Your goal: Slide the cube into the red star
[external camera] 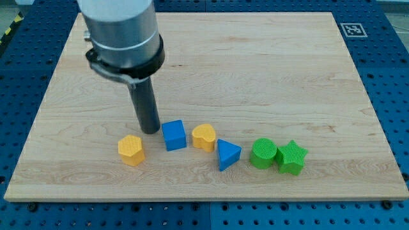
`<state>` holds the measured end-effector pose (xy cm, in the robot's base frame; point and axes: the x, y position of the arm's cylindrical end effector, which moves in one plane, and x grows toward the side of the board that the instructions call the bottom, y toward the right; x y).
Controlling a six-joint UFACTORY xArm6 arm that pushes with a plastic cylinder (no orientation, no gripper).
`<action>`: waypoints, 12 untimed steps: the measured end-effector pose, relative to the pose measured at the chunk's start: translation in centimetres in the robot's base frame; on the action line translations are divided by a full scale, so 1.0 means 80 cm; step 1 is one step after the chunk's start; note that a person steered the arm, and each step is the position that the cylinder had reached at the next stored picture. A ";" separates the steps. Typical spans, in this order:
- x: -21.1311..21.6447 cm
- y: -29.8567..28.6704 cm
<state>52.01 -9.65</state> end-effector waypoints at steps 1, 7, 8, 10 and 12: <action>0.035 0.005; -0.125 0.082; -0.130 0.082; -0.169 0.077; -0.152 0.077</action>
<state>39.82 -3.52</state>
